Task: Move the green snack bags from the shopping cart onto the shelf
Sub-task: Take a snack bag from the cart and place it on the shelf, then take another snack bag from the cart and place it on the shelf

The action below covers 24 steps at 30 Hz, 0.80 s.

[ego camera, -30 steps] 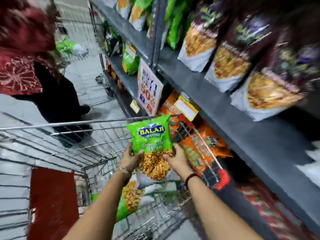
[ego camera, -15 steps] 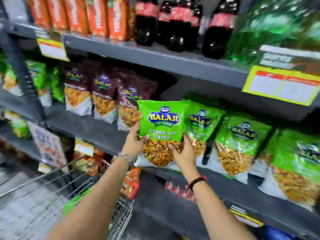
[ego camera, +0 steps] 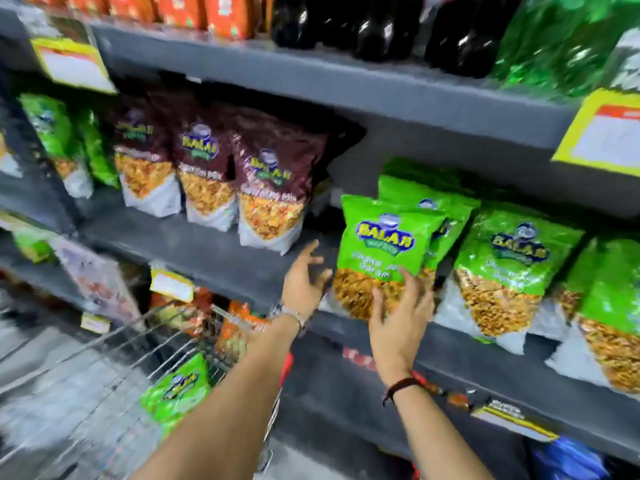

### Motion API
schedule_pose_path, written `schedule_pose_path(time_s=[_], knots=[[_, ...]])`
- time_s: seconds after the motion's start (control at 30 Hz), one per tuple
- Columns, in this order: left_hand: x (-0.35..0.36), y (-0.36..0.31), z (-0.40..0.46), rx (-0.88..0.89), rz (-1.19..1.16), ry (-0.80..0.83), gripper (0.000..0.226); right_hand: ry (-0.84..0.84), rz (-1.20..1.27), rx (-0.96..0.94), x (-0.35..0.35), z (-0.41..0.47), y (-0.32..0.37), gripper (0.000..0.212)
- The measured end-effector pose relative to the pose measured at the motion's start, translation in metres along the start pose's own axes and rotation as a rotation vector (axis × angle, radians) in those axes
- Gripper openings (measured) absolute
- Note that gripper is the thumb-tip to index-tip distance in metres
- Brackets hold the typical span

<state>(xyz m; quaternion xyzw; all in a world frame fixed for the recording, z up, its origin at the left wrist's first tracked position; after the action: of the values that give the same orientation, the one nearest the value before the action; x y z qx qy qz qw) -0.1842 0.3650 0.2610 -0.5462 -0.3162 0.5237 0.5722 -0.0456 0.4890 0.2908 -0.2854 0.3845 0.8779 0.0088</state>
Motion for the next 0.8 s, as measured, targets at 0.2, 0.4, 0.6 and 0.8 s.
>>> schedule_pose_path(time_s=[0.2,0.4,0.6,0.8], knots=[[-0.156,0.111,-0.060,-0.292,-0.039,-0.386,0.037,0.542,0.129,-0.238,0.120,-0.083,0.070,0.031],[-0.257,0.247,-0.140,-0.696,0.039,-0.595,0.035,1.140,-0.105,-0.224,0.264,-0.198,0.067,0.043],[-0.244,0.376,-0.178,-1.016,0.055,-0.476,0.054,1.484,-0.450,-0.003,0.376,-0.279,-0.017,0.043],[-0.194,0.461,-0.192,-1.143,-0.223,-0.421,0.082,1.588,-0.460,0.201,0.435,-0.331,-0.096,0.020]])
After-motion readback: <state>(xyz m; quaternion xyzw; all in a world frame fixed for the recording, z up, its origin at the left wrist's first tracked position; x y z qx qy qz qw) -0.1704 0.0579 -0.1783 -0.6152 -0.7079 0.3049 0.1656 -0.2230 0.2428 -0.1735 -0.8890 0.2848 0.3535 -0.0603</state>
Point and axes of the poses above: each hand's wrist, its own z-axis towards the middle knuckle, its own x-axis out of the palm, y = z × x, the point moved 8 cm from there along z, towards the middle knuckle, and after that the axes turned 2 degrees about -z, right-handed, at the moved point
